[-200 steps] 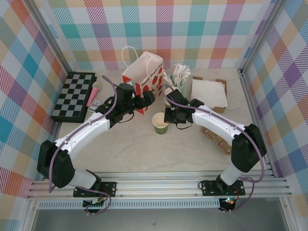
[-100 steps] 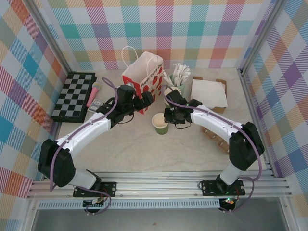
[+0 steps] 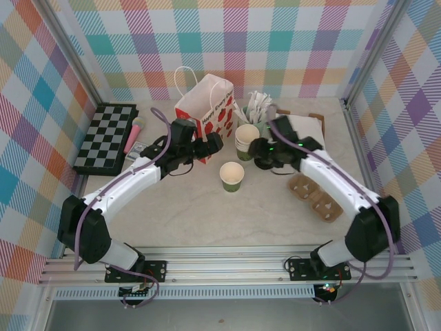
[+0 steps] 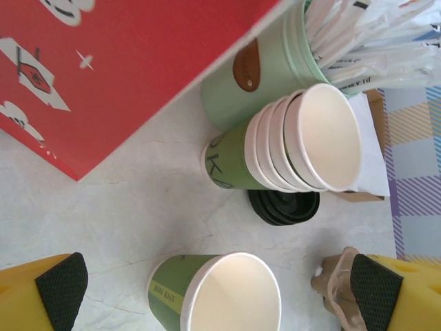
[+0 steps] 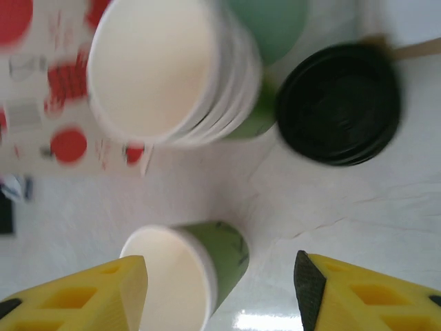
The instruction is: Pack the takeout coffee
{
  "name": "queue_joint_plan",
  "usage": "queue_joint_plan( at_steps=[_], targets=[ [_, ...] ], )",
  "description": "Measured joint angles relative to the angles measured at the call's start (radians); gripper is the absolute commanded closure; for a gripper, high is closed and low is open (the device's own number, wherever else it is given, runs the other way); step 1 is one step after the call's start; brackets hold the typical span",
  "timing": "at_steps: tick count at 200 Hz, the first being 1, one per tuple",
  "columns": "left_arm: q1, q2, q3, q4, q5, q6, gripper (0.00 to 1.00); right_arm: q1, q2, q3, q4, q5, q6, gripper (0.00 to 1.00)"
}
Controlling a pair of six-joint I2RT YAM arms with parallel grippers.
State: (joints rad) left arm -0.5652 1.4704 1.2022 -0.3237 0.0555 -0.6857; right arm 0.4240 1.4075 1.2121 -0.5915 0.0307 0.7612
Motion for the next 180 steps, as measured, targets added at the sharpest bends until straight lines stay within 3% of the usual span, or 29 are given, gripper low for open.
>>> queue_joint_plan(
  at_steps=[22,41,107,180],
  targets=[
    [-0.036,0.0,0.0,-0.004,0.006,-0.006,0.0,-0.19,-0.021,-0.05,0.011,-0.047,0.057,0.44],
    [-0.086,0.0,0.0,-0.025,-0.007,-0.006,0.0,-0.248,0.04,-0.056,0.015,-0.085,0.093,0.47],
    [-0.127,-0.022,-0.098,-0.03,-0.084,-0.143,0.0,-0.253,0.268,-0.042,0.105,-0.193,0.281,0.6],
    [-0.127,-0.025,-0.101,-0.049,-0.137,-0.187,0.0,-0.204,0.39,0.03,0.129,-0.197,0.325,0.62]
  ],
)
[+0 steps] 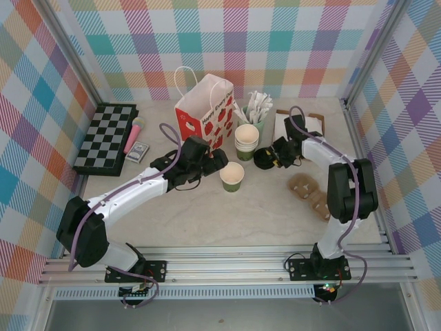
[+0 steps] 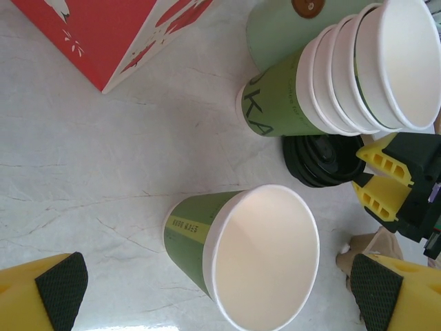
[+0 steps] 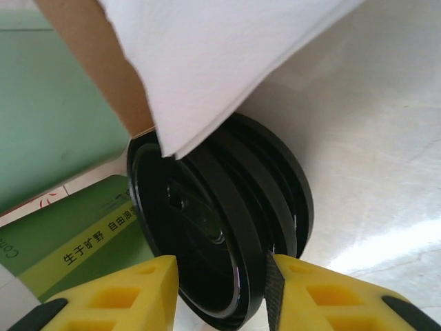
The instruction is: Pack the takeout coffee
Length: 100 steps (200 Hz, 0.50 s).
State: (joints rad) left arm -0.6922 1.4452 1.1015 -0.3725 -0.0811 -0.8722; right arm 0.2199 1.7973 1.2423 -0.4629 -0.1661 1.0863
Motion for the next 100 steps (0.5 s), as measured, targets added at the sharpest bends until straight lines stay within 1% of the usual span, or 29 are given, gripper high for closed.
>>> queue_joint_plan(
  at_steps=[40,52,77,100],
  targets=[
    [0.0,0.0,0.0,-0.02,-0.015,-0.003,0.0,0.024,0.02,0.03,-0.013,0.031,-0.002,0.61],
    [0.0,0.0,0.0,-0.023,-0.019,-0.003,0.0,0.027,0.02,0.032,-0.021,0.044,-0.002,0.62],
    [0.0,0.0,0.0,-0.026,-0.031,-0.003,0.0,0.03,0.021,0.034,-0.032,0.059,-0.005,0.69],
    [0.0,0.0,0.0,-0.034,-0.037,-0.003,0.0,0.03,0.026,0.037,-0.035,0.068,-0.01,0.7]
  ],
)
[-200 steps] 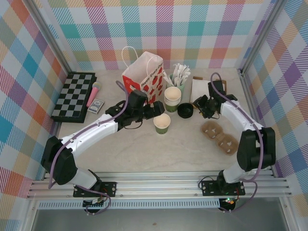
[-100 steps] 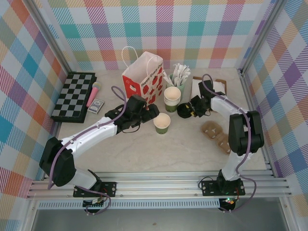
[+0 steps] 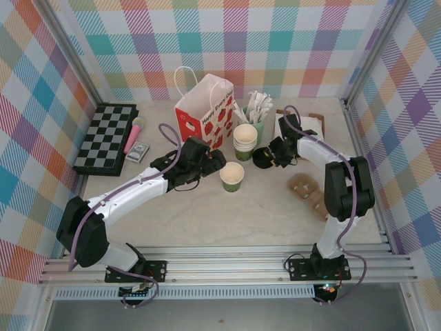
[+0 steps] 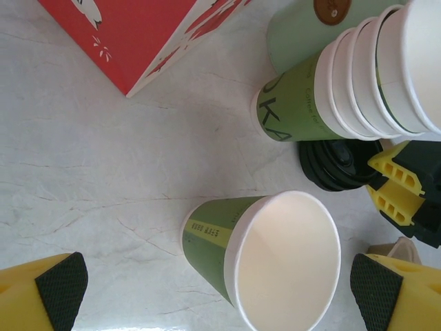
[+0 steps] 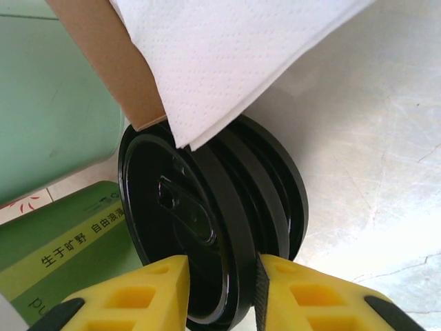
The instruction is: Pack the takeout coffee
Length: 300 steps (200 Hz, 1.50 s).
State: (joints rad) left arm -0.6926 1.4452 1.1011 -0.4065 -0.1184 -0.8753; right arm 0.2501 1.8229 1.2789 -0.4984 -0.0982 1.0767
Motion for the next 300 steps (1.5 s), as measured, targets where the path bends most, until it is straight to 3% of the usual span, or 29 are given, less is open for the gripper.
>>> queue_joint_plan(
  at_steps=[41,188,245,300],
  targets=[
    [0.0,0.001,0.0,-0.014,-0.008,0.0,0.0,0.0,0.004,0.0,-0.006,0.012,-0.008,0.7],
    [0.0,0.001,-0.001,-0.01,-0.024,0.005,0.0,0.001,-0.027,0.0,-0.042,0.073,-0.13,0.98],
    [0.0,-0.01,-0.039,0.047,-0.004,0.066,0.0,0.001,-0.145,-0.025,-0.024,0.145,-0.338,1.0],
    [0.0,-0.053,-0.031,0.102,0.036,0.242,0.0,0.016,-0.388,-0.218,0.106,0.226,-0.61,1.0]
  ],
)
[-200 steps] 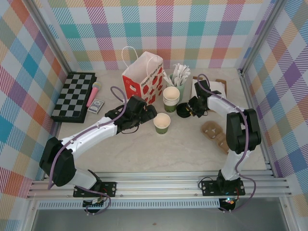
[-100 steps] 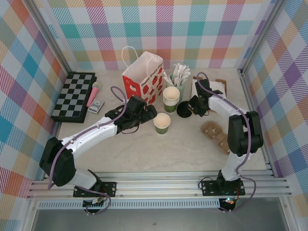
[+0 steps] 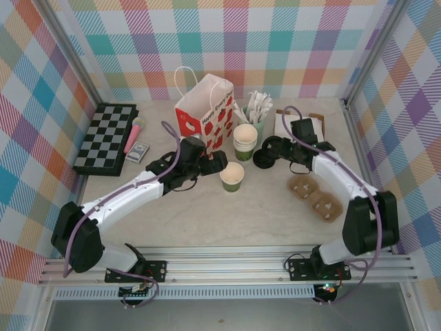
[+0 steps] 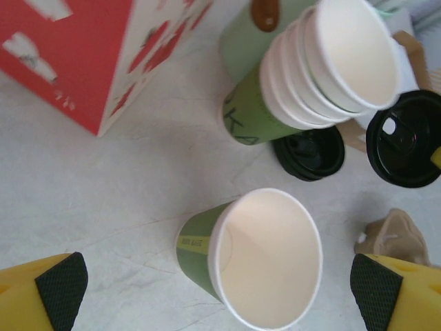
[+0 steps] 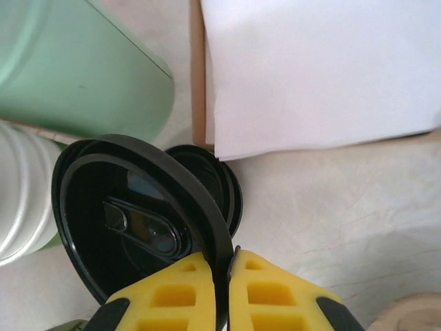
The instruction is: Pack the takeout coffee
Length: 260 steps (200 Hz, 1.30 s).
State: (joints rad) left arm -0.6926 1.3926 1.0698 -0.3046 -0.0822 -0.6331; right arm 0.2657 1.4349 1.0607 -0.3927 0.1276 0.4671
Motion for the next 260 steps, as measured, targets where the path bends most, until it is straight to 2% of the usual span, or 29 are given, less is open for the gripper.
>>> queue_joint_plan(
  at_steps=[22,51,78,108,128,148,184,226,244,260],
  targets=[
    [0.0,0.003,0.046,0.005,0.08,0.094,0.0,0.032,-0.127,-0.055,0.056,0.01,-0.094,1.0],
    [0.0,0.046,0.23,-0.034,0.163,0.254,0.03,0.117,-0.237,-0.062,0.132,0.016,-0.218,1.0],
    [0.0,0.109,0.382,-0.04,0.219,0.373,0.06,0.196,-0.251,-0.029,0.156,0.033,-0.298,1.0],
    [0.0,0.138,0.414,-0.04,0.29,0.431,0.08,0.259,-0.223,0.031,0.161,0.072,-0.354,1.0],
    [0.0,0.145,0.42,-0.045,0.282,0.445,0.14,0.281,-0.204,0.06,0.165,0.093,-0.374,1.0],
    [-0.005,0.17,0.456,-0.071,0.223,0.45,0.19,0.294,-0.189,0.083,0.163,0.108,-0.38,1.0],
    [-0.012,0.216,0.504,-0.095,0.119,0.456,0.44,0.318,-0.154,0.133,0.151,0.135,-0.401,1.0],
    [-0.026,0.219,0.504,-0.089,0.097,0.445,0.75,0.325,-0.142,0.145,0.138,0.137,-0.4,1.0],
    [-0.027,0.219,0.504,-0.08,0.095,0.435,0.87,0.325,-0.138,0.154,0.131,0.129,-0.377,0.67],
    [-0.027,0.219,0.496,-0.067,0.09,0.426,0.97,0.325,-0.137,0.17,0.126,0.122,-0.336,0.58]
  ],
)
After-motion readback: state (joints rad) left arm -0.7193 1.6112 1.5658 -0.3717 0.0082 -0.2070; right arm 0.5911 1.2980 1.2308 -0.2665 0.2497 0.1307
